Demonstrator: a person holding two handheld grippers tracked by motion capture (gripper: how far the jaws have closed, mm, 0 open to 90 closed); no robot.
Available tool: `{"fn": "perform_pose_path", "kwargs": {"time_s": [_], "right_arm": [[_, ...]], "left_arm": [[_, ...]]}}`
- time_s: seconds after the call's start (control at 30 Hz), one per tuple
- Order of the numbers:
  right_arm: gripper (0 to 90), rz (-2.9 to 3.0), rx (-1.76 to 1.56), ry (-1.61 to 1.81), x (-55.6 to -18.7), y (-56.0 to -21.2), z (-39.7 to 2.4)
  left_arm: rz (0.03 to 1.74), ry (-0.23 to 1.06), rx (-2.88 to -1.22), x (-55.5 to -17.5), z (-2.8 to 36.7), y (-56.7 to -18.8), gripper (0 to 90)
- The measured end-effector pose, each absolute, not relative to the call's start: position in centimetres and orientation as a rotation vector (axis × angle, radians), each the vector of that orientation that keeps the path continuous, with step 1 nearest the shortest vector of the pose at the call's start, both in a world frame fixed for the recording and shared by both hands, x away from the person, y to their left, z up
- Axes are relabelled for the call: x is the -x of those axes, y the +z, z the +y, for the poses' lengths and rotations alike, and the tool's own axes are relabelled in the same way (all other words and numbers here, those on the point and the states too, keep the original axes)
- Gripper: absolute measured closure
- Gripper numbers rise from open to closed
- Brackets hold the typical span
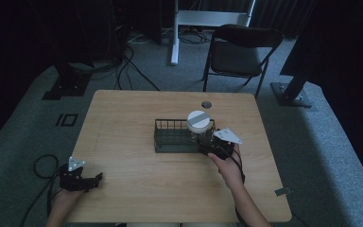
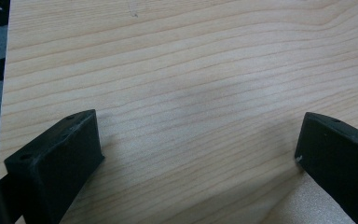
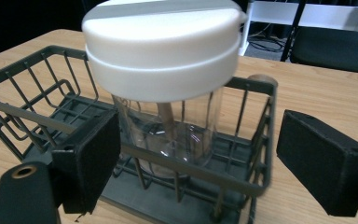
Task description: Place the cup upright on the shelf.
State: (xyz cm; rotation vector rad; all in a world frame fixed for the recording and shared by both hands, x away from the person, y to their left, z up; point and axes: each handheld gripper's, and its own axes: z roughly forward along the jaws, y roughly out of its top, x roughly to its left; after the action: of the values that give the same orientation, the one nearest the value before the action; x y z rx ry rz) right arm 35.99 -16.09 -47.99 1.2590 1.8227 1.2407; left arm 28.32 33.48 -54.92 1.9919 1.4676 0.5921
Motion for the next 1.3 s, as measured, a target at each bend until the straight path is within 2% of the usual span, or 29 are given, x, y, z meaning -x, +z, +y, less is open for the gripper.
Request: {"fn": "perform_pose_path", "kwargs": {"time_s": [0.4,1.3], "right_arm": [[13.5,1.827,-1.25,1.24,-34.7,-48.3,-18.0],[13.4,1.838,-1.385,1.13,-34.3,-52.7,-22.2]], "left_arm": [[1.467,0.592,-1.993,-28.3,33.5,-54.9,0.5],[1.467,0.592,-1.992,-28.3,33.5,-54.9,0.5]]}}
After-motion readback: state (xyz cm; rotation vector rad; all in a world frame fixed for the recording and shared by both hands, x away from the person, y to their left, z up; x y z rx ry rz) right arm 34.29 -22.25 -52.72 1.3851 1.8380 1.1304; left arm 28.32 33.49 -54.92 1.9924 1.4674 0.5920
